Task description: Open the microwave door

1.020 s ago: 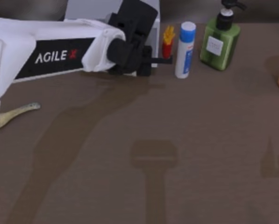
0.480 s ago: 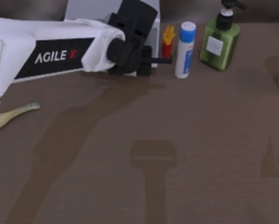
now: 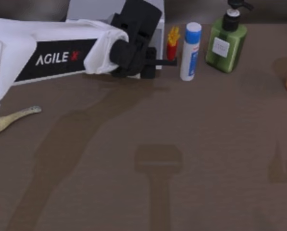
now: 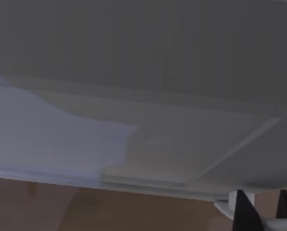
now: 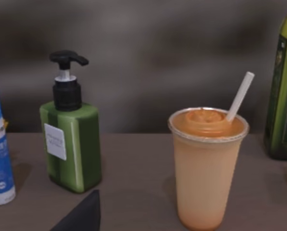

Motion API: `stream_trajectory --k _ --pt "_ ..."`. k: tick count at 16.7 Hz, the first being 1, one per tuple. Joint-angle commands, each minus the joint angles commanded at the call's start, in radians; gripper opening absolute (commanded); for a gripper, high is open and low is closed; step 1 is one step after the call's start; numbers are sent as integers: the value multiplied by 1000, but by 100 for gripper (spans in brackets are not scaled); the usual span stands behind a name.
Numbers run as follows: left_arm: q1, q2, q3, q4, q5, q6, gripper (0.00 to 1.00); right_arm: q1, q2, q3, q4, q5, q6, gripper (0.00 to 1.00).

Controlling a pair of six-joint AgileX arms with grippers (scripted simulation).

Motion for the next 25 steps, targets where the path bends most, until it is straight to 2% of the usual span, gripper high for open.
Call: stream_trajectory --k 9,25 --pt "12 -45 -73 43 47 61 0 0 0 0 0 0 0 100" --pt "12 -45 -74 43 48 61 0 0 0 0 0 0 0 100"
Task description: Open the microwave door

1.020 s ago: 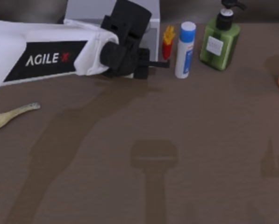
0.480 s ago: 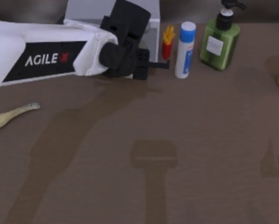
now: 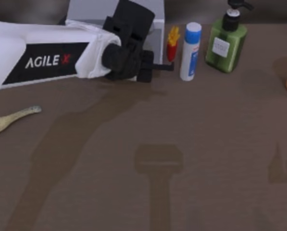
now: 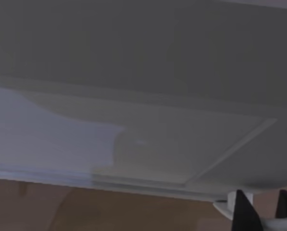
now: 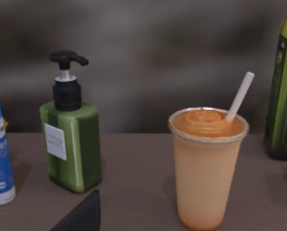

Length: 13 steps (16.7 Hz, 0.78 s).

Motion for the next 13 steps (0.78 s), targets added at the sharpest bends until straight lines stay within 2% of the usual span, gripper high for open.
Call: stream_trajectory --k 8,13 --pt "0 0 0 0 0 0 0 0 0 0 0 0 0 100" --pt "1 -17 -27 14 24 24 0 0 0 0 0 0 0 100"
